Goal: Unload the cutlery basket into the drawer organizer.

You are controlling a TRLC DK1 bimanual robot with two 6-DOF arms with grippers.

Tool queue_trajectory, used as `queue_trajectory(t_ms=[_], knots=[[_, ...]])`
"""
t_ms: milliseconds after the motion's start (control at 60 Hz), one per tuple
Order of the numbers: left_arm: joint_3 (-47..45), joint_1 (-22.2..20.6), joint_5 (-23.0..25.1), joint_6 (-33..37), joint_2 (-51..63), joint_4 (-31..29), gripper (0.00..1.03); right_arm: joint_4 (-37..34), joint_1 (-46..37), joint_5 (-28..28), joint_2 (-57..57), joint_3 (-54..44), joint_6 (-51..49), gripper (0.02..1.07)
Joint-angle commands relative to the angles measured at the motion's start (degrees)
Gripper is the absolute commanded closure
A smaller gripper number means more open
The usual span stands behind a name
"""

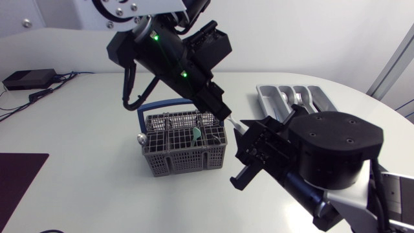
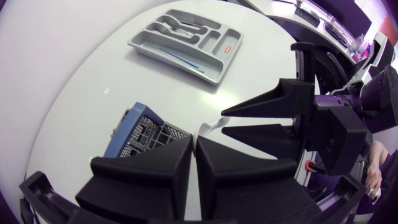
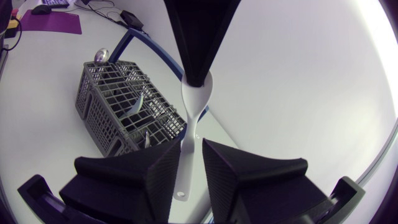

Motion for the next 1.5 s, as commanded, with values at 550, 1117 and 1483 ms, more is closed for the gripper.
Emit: queue_trajectory(t_ms=[550,1117,1483], knots=[[2.11,-2.54,0.02,-3.07,0.67,-1.53,0.96,3.10,0.45,2.92,0.92,0.34,-1.04,0.98],[2.55,-1.58,-0.07,-3.07,-0.65,-1.44,0.27,2.75,0.80,2.74,1.71,-1.07,-1.65,1.01],[1.14,2.82,-1.57,-1.23,-7.16,4.09,0.05,-12.02,-6.49,-7.01,-13.05,-5.64,-3.06,1.01]])
